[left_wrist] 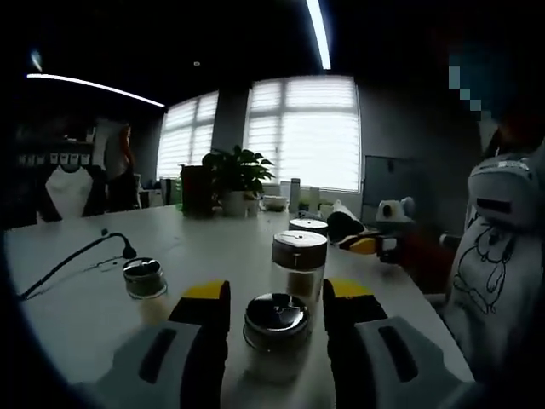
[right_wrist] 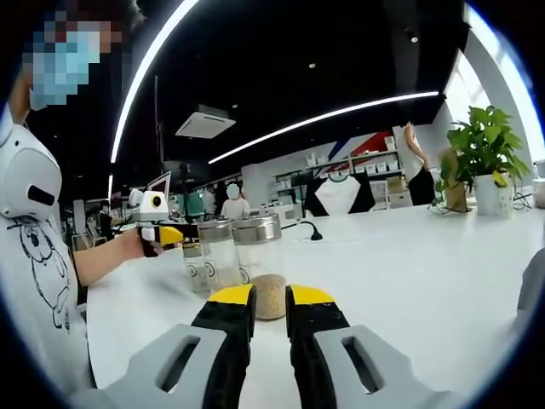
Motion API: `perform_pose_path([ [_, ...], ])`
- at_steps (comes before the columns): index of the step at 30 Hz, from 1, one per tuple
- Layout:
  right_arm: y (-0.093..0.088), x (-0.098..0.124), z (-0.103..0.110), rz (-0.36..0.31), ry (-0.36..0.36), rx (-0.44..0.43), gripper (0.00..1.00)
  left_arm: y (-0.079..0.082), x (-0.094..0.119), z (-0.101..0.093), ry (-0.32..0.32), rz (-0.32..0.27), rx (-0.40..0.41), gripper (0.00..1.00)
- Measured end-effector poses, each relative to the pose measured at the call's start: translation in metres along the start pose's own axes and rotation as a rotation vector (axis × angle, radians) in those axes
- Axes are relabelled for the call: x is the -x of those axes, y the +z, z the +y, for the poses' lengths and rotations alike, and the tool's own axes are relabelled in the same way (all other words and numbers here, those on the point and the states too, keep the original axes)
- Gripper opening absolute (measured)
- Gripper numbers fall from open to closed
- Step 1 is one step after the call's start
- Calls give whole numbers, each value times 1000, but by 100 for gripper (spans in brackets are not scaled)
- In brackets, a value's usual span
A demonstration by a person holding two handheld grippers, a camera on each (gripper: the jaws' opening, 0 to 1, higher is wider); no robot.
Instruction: Rotate the seasoning bottle until the label or dispensing opening points toward the visible target arrow and the bottle remains upright within the marked orientation range
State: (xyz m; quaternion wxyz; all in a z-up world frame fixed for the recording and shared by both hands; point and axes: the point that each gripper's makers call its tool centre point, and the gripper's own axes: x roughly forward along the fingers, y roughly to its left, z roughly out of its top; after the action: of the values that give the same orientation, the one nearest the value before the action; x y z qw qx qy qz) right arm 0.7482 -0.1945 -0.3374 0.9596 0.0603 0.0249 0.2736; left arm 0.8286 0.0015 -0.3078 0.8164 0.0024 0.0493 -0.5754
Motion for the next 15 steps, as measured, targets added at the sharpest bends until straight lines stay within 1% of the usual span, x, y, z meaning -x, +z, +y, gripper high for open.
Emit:
perform_pose_path([
  [3,0,-1,1,1,2,2,12,3,1,-4,32,-14,-10,44],
  [5,0,-1,2,0,4,2,12,4,1,-8,42,-30,17,44],
  [6,0,-1,2,-1,5,2,12,4,2,-6,62,-39,36,44],
  [7,0,-1,2,-1,5,2,12,2,2,-6,71,-36,39,44],
  [9,0,-1,3,0,7,2,12,-4,2,1,121,-15,22,42],
  [11,0,-1,3,3,8,5,12,-11,3,7,159,23,-1,42],
  [12,0,-1,3,2,8,6,12,-13,1,5,148,21,2,41],
  [14,1,0,2,0,8,7,12,-17,1,8,158,32,26,43],
  [15,2,0,2,-1,7,7,12,-18,0,6,142,37,33,41],
])
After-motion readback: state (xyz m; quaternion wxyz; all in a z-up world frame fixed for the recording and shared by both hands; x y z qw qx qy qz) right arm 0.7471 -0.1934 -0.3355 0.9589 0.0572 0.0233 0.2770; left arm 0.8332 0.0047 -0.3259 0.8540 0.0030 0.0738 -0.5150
